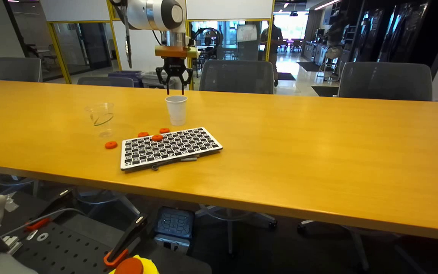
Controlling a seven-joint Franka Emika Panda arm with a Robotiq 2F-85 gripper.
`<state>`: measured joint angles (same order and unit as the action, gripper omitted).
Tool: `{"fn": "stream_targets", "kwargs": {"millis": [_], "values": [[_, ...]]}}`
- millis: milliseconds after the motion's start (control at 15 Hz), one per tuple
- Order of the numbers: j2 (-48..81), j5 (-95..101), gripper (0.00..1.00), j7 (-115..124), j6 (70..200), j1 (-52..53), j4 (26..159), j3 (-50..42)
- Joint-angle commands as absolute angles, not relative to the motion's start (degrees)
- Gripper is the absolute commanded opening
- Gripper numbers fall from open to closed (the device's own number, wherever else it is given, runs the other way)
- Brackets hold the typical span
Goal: Put the blue circle into the white cup then the orange circles inside the transparent cup.
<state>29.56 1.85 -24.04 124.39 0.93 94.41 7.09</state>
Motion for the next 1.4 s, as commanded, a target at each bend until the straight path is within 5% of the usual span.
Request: {"fn": "stream_targets", "kwargs": {"millis": [0,133,1333], "values": [[29.4,1.5,0.9,-24.0,122.9,0.9,93.0,7.3],[28.0,2.2,1.0,-23.0,124.1,1.4,94.8,7.0],[9.7,13.1,1.0,-2.2,148.7,6.4,133.7,5.2]]}}
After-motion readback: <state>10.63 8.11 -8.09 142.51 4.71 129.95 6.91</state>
